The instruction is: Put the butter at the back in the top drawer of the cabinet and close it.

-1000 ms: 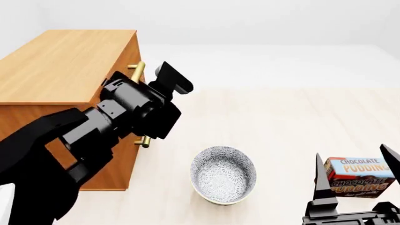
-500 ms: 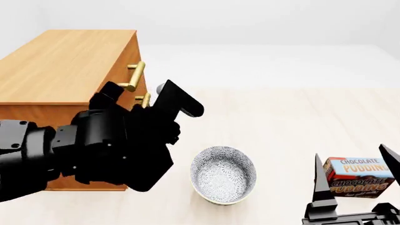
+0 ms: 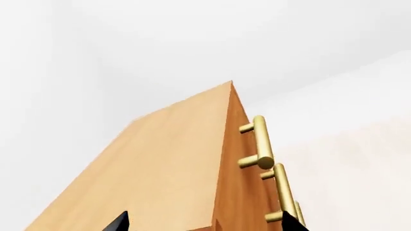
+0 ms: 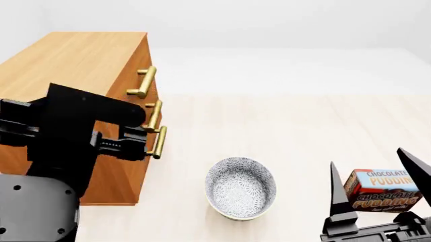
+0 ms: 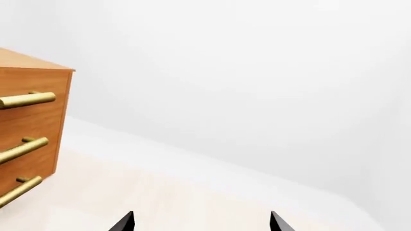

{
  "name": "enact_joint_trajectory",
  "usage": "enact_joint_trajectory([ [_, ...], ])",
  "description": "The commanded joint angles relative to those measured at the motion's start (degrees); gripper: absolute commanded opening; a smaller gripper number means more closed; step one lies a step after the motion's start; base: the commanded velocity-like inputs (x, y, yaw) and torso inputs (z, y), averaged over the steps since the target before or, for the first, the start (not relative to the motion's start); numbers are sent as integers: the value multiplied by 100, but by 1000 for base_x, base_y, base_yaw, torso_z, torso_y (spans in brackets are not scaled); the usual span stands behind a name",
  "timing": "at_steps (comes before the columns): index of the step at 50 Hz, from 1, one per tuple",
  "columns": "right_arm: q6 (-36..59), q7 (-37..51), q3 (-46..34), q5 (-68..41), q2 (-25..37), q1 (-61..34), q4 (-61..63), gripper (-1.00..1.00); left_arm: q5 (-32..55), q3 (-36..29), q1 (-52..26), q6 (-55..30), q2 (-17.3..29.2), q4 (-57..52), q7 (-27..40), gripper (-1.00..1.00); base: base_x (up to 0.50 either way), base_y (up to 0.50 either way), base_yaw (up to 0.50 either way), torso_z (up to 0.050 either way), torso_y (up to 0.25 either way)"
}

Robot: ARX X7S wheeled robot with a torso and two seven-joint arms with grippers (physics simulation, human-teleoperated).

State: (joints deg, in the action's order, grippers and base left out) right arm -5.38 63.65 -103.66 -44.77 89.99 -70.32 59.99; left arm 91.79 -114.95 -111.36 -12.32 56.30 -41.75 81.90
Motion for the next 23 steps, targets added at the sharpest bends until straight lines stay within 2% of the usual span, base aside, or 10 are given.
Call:
enact_joint_trajectory([
  [1,-52,-253,93,-57,0,-77,0,100,-775,21,-324,631,1583,-925,-830,100,0,0,0,0,0],
  [11,-339,-164,-2,278,0,31,0,100,-1378,68,-234,1143,2564,-1251,-1956,100,0,0,0,0,0],
  [23,-827,134,-112,645,0,157,0,100,-2025,-9,-32,1670,3329,-1501,-2601,100,0,0,0,0,0],
])
